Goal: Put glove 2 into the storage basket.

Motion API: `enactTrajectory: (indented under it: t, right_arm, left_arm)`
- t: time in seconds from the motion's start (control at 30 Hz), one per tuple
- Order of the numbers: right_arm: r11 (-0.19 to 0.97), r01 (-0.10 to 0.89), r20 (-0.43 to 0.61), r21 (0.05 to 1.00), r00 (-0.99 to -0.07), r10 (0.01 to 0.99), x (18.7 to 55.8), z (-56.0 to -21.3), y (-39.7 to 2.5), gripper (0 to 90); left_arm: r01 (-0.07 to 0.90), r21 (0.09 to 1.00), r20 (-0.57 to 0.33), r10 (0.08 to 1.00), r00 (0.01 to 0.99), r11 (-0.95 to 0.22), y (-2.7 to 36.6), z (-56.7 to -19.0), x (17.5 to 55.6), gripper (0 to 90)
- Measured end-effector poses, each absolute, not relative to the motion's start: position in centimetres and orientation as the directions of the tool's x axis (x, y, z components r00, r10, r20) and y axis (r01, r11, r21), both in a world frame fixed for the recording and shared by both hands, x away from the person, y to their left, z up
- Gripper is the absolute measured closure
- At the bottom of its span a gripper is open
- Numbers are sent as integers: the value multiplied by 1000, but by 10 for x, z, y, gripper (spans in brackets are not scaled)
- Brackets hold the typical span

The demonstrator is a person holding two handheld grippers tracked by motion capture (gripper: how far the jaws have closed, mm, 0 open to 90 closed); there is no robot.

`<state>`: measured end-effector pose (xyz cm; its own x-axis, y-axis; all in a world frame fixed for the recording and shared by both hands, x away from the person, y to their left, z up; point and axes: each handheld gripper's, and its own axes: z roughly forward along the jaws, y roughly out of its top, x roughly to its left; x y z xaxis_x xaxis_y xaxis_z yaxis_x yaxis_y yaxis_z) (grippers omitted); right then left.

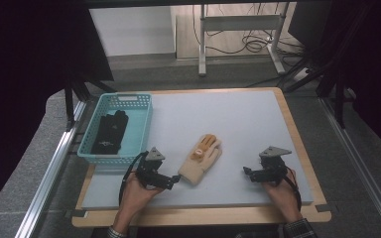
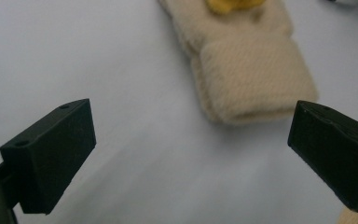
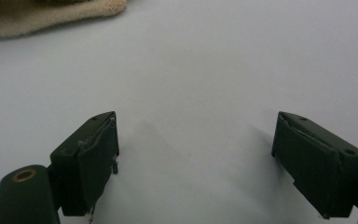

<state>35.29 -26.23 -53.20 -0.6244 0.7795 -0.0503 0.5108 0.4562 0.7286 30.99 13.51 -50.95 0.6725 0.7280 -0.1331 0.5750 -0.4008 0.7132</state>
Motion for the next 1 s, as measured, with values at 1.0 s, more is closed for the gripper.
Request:
enactTrajectory:
  t: [1.0]
  right_arm:
    - [458, 511, -52, 728, -624, 779, 353, -532, -262, 142]
  left_arm:
    - [622, 581, -64, 732, 678, -525, 28, -523, 376, 56]
